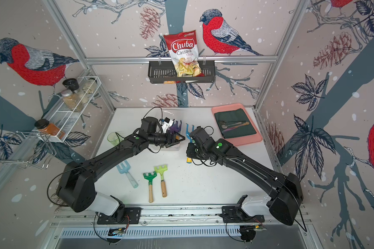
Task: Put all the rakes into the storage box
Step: Pick up the rake at the center of the board.
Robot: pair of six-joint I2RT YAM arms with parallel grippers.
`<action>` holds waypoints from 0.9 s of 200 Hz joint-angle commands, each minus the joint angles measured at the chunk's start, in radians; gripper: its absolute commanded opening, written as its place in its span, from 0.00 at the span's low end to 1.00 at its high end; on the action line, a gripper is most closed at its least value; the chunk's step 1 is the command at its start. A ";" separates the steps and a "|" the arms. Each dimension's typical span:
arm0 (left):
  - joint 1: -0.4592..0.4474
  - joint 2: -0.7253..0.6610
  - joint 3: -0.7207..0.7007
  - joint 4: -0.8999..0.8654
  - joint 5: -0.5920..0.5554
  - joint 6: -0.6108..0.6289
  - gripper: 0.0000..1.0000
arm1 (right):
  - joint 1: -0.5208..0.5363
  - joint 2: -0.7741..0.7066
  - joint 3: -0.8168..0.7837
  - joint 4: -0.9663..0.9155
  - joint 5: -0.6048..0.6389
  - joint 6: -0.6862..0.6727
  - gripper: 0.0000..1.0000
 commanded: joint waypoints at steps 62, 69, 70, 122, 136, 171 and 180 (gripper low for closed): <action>-0.005 0.020 0.020 0.102 -0.022 0.035 0.59 | 0.004 0.078 0.093 -0.031 -0.094 -0.076 0.20; -0.004 0.023 0.019 0.114 -0.024 0.034 0.57 | 0.006 0.084 0.103 -0.038 -0.093 -0.079 0.20; -0.004 0.023 0.019 0.115 -0.024 0.034 0.57 | 0.006 0.084 0.105 -0.040 -0.093 -0.079 0.20; -0.005 0.062 0.064 0.118 -0.021 0.039 0.27 | 0.021 0.111 0.130 -0.055 -0.101 -0.087 0.21; -0.004 0.063 0.074 0.111 -0.025 0.042 0.22 | 0.022 0.109 0.130 -0.056 -0.102 -0.088 0.21; -0.005 0.065 0.080 0.106 -0.031 0.049 0.09 | 0.016 0.101 0.134 -0.059 -0.087 -0.086 0.28; -0.004 0.066 0.080 0.108 -0.033 0.047 0.07 | 0.013 0.096 0.134 -0.055 -0.085 -0.083 0.34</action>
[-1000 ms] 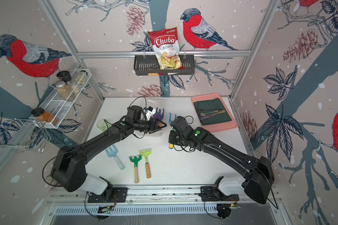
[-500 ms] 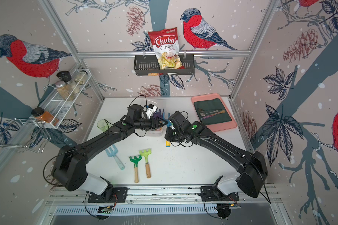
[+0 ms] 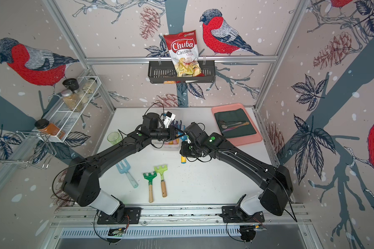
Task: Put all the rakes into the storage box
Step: Pick up the rake at the center of the board, then place the rake in the storage box.
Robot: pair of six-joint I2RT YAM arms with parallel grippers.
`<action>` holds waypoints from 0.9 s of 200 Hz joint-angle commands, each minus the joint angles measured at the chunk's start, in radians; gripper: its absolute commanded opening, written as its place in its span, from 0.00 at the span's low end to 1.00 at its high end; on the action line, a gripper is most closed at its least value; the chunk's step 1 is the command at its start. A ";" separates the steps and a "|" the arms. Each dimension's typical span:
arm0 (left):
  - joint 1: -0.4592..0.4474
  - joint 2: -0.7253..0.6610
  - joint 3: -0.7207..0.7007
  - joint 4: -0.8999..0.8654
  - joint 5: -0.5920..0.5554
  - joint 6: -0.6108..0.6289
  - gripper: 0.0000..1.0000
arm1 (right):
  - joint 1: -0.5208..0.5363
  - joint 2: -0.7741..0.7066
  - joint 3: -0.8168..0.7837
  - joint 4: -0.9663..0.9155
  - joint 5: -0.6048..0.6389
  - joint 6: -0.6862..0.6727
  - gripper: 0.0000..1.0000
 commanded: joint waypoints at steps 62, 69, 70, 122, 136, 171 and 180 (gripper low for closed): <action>0.027 0.034 0.085 -0.082 -0.027 0.097 0.00 | -0.046 -0.088 -0.013 0.034 0.008 0.020 0.70; 0.043 0.040 0.105 -0.113 -0.025 0.116 0.00 | -0.052 -0.102 -0.015 0.027 0.014 0.023 0.76; 0.046 0.041 0.108 -0.118 -0.025 0.118 0.00 | -0.053 -0.105 -0.015 0.025 0.015 0.023 0.77; 0.214 0.196 0.399 -0.492 -0.083 0.398 0.00 | -0.119 -0.235 -0.095 0.029 0.016 0.032 0.85; 0.247 0.243 0.464 -0.551 -0.135 0.449 0.00 | -0.132 -0.258 -0.118 0.038 0.017 0.035 0.86; 0.312 0.409 0.686 -0.741 -0.192 0.560 0.00 | -0.161 -0.290 -0.168 0.055 0.010 0.036 0.86; 0.321 0.447 0.736 -0.772 -0.205 0.576 0.00 | -0.168 -0.295 -0.176 0.059 0.008 0.034 0.86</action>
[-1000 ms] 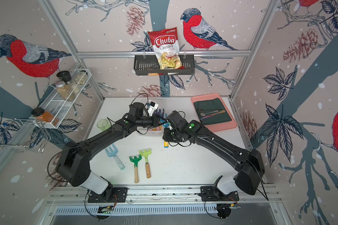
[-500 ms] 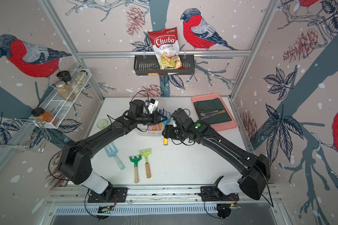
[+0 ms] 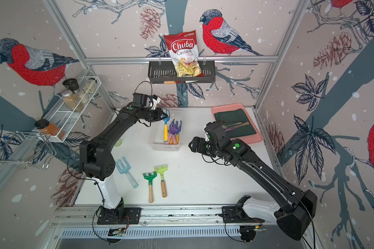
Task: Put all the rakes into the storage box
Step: Place the rake in the storage box.
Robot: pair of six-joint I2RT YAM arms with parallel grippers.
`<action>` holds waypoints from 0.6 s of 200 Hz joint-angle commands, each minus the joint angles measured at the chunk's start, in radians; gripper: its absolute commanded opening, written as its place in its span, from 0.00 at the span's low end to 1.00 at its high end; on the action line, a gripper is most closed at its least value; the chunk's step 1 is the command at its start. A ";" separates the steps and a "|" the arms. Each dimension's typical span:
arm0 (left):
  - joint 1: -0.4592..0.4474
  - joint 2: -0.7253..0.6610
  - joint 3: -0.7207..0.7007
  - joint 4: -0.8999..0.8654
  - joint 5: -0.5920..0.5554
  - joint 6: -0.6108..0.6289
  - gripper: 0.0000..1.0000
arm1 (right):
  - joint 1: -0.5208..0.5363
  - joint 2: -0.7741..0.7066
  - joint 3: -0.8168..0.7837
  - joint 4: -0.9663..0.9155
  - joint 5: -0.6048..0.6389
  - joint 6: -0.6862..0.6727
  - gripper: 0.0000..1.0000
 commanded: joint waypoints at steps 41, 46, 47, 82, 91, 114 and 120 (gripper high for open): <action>0.027 0.234 0.295 -0.307 -0.128 0.178 0.00 | -0.027 -0.025 -0.054 0.048 -0.016 -0.001 0.86; 0.027 0.249 0.308 -0.315 -0.135 0.181 0.00 | -0.028 -0.026 -0.059 0.051 -0.018 0.001 0.86; 0.027 0.251 0.309 -0.315 -0.136 0.181 0.00 | -0.028 -0.026 -0.060 0.051 -0.017 0.001 0.86; 0.031 0.312 0.319 -0.303 -0.134 0.176 0.00 | -0.033 -0.030 -0.086 0.068 -0.023 0.004 0.86; 0.030 0.321 0.314 -0.296 -0.127 0.171 0.00 | -0.035 -0.029 -0.090 0.070 -0.024 0.004 0.86; 0.030 0.334 0.294 -0.266 -0.131 0.159 0.00 | -0.039 -0.030 -0.099 0.076 -0.025 0.002 0.86; 0.031 0.338 0.292 -0.261 -0.135 0.156 0.00 | -0.040 -0.031 -0.101 0.077 -0.025 0.002 0.86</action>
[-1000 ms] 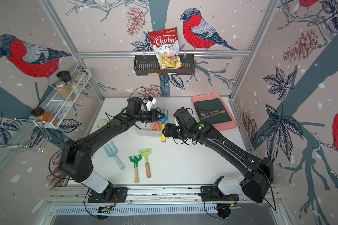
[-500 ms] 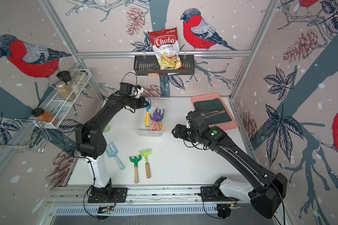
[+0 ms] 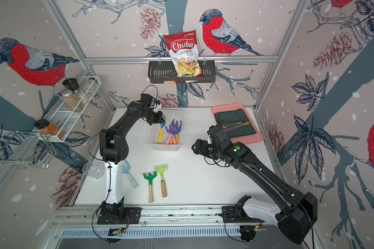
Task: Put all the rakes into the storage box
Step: Place the rake in the storage box.
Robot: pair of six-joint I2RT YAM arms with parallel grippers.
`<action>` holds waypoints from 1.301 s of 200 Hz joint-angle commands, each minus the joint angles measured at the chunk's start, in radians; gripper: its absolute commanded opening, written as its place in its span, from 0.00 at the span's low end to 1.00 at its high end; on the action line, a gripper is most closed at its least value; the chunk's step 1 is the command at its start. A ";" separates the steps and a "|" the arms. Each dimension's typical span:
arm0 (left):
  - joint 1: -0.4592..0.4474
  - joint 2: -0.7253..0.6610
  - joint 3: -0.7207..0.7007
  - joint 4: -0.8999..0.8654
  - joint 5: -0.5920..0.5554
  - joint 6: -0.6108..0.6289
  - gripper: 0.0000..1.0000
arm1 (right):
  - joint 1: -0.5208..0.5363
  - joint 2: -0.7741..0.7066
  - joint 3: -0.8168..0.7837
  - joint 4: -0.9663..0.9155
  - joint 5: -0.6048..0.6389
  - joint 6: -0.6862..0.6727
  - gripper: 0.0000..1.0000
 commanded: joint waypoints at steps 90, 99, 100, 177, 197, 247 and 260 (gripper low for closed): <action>0.007 0.076 0.009 0.062 0.019 -0.022 0.00 | -0.026 -0.006 -0.041 0.056 -0.028 -0.008 0.86; 0.009 0.080 0.013 0.062 0.019 -0.020 0.01 | -0.030 -0.007 -0.041 0.056 -0.031 -0.010 0.86; 0.009 0.080 0.012 0.062 0.019 -0.020 0.02 | -0.030 -0.007 -0.041 0.055 -0.031 -0.010 0.86; 0.015 0.075 0.010 0.076 0.002 -0.024 0.23 | -0.046 -0.010 -0.031 0.030 -0.026 -0.026 0.86; 0.014 0.068 0.011 0.077 -0.003 -0.029 0.29 | -0.046 -0.018 -0.036 0.029 -0.026 -0.021 0.86; 0.018 0.001 0.026 0.092 -0.005 -0.069 0.50 | -0.008 0.007 -0.078 0.028 0.022 0.020 0.85; 0.017 -0.035 0.026 0.101 0.015 -0.088 0.53 | 0.060 0.028 -0.098 0.043 0.065 0.056 0.85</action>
